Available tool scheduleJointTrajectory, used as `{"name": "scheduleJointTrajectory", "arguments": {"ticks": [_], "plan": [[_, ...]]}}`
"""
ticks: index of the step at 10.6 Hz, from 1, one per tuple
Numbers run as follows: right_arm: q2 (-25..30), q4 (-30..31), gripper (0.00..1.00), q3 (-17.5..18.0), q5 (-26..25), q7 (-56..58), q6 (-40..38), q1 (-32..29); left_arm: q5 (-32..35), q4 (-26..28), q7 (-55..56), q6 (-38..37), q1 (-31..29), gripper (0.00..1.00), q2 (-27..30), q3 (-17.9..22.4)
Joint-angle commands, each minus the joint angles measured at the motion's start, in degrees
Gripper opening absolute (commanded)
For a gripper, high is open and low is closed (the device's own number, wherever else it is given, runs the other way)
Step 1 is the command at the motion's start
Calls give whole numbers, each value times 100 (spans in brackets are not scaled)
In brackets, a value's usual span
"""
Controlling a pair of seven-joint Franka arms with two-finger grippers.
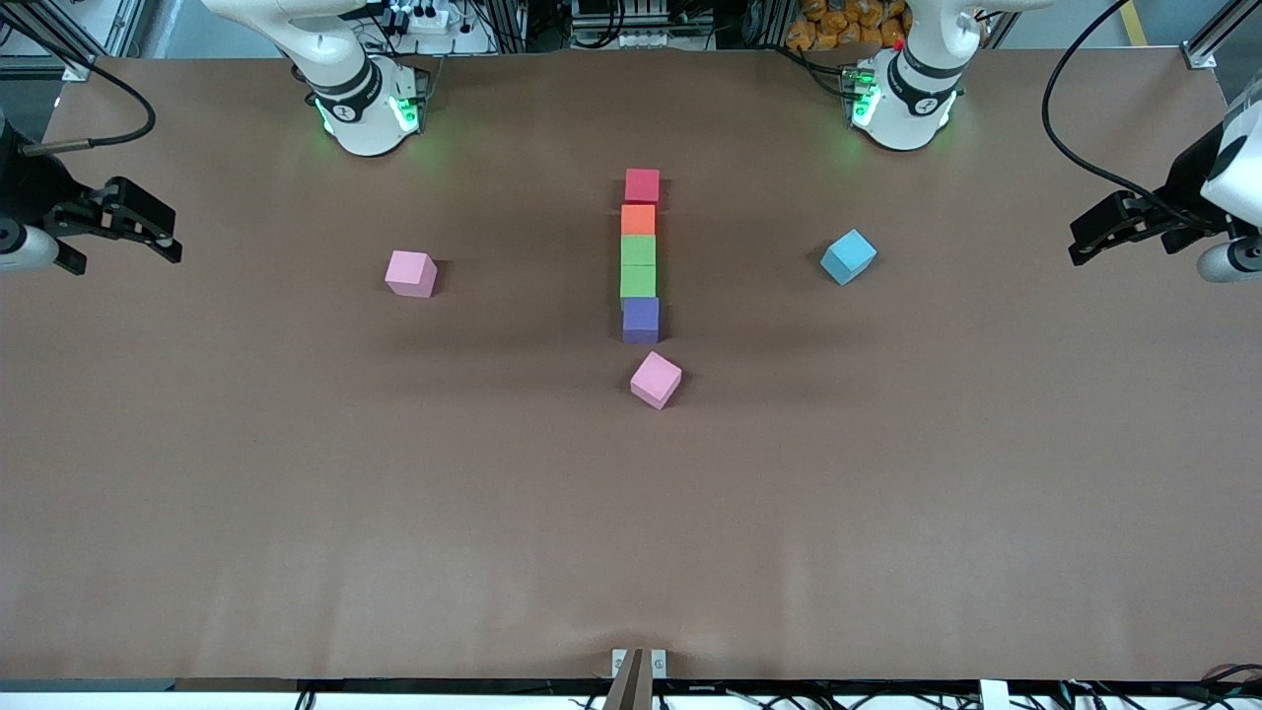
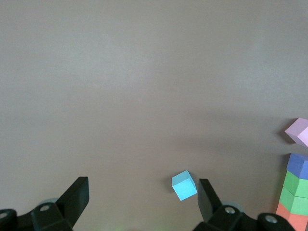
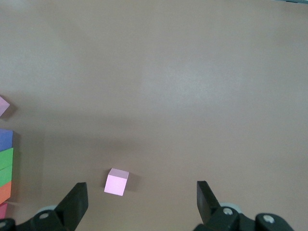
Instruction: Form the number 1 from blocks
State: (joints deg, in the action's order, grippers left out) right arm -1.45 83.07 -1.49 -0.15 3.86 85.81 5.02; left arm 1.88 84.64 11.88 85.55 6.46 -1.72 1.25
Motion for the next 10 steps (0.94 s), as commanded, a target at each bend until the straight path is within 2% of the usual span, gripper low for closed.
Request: {"name": "scheduleJointTrajectory", "arguments": {"ticks": [1, 10], "plan": [[101, 8, 100, 43, 94, 97, -117, -80, -56, -79, -134, -118, 31, 100, 23, 51], [93, 25, 100, -71, 155, 387, -205, -71, -143, -88, -424, -170, 31, 100, 58, 42]]}}
